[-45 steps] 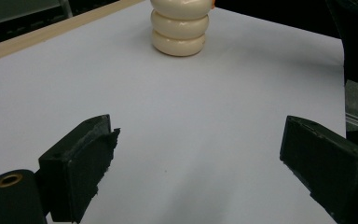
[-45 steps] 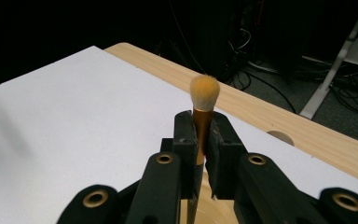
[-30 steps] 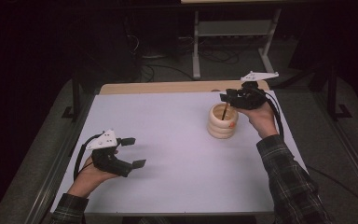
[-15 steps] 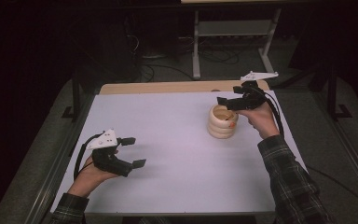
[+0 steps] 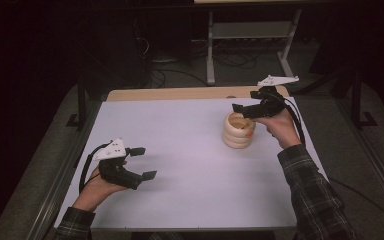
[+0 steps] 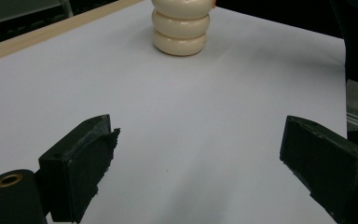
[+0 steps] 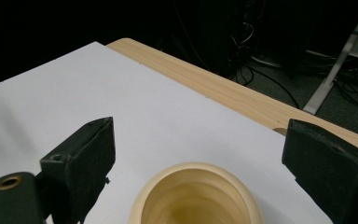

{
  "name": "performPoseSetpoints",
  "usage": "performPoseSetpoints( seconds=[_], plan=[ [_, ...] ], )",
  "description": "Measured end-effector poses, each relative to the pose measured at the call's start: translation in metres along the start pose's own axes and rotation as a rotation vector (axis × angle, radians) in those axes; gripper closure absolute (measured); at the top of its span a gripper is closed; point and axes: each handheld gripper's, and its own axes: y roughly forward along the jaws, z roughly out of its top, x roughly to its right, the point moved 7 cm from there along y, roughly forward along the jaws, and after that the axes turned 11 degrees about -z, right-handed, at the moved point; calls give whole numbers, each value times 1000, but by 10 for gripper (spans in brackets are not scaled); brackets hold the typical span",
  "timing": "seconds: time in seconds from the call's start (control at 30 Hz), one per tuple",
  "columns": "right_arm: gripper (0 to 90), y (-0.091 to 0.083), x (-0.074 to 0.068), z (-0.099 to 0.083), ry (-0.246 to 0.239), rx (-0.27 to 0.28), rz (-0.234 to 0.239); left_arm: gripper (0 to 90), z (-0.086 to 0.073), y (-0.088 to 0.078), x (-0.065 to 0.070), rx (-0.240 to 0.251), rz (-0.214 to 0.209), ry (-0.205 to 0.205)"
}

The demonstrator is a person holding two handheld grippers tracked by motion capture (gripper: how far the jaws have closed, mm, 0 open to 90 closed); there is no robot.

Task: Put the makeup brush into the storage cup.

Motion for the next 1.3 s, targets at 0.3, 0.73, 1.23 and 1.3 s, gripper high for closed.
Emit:
performPoseSetpoints(
  seconds=[0.3, 0.73, 1.23, 1.3],
  plan=[
    [92, -10, -4, 3, -16, 8, 1, 90, 0, 1, 0, -1, -3, 1],
    [98, -34, -10, 2, -28, 16, 9, 90, 0, 2, 0, -2, -5, 4],
    [88, -61, -14, -14, -37, 55, 33, 90, -1, 3, -1, -7, -9, 0],
    [87, -64, -15, -16, -45, 60, 32, 90, -1, 4, -1, -8, -9, 0]
  ],
)
